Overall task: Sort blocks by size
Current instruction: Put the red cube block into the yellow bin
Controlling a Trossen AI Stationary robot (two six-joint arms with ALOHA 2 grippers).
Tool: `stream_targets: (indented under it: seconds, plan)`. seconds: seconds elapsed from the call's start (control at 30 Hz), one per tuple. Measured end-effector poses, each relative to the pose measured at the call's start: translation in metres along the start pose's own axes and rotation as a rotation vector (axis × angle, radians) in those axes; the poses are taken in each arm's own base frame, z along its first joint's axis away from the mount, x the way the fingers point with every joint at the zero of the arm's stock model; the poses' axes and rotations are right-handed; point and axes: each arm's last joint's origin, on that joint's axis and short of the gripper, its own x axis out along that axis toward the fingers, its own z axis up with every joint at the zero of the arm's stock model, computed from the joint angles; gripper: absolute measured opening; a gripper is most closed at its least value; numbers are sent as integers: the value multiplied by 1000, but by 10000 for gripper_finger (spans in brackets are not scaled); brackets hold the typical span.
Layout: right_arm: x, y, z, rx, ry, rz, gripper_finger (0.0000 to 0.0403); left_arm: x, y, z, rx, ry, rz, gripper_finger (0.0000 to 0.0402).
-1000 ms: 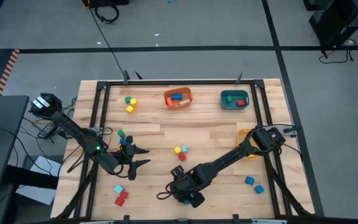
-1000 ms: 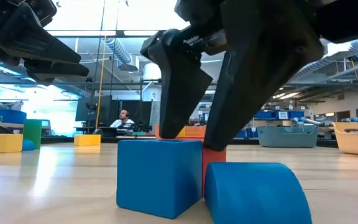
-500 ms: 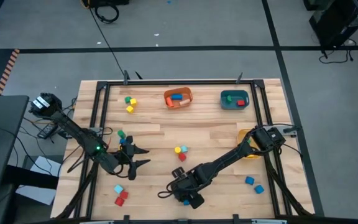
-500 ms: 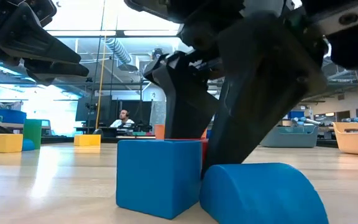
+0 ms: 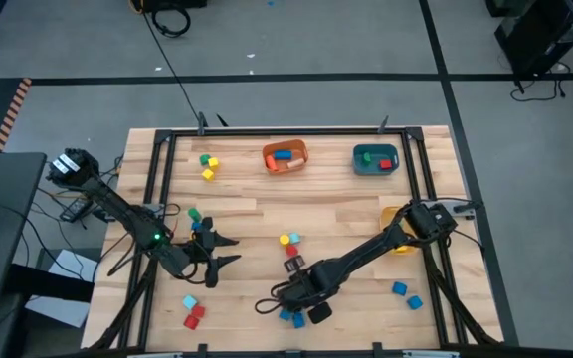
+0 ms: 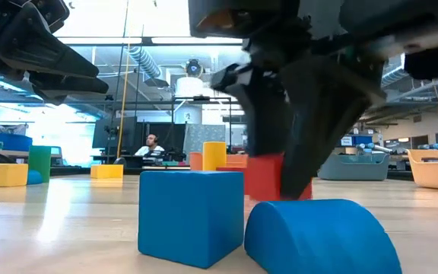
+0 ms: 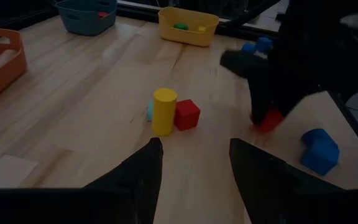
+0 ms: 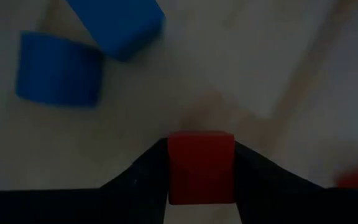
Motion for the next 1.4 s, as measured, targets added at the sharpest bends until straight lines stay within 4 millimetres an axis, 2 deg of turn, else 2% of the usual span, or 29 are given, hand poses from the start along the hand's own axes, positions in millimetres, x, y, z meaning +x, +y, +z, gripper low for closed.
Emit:
stream_targets:
  seconds: [0.2,0.3,0.4,0.6,0.83,1.0,1.17,1.23,1.4]
  plan:
    - [-34,-5,-12,208,37,-85,146,0,0,0,1,0,0,195]
    - [-52,-8,-25,297,34,-146,146,0,0,0,2,-1,-1,195]
    - [-69,-11,-46,402,23,-187,146,0,0,0,1,-1,-1,195]
    - [-100,-16,-116,653,-34,-366,146,0,0,0,-1,-2,-1,195]
    - [-131,-22,-205,1140,-140,-501,146,0,0,0,-3,-2,0,195]
    - [-133,-22,-250,1398,-159,-539,146,0,0,0,-3,-3,2,195]
    - [-113,-18,-278,1612,-87,-545,146,0,0,0,-4,-3,2,195]
    - [-106,-16,-280,1625,-60,-556,146,0,0,0,-3,-3,2,195]
    - [-103,-14,-271,1627,-17,-560,155,0,0,0,-1,-1,3,195]
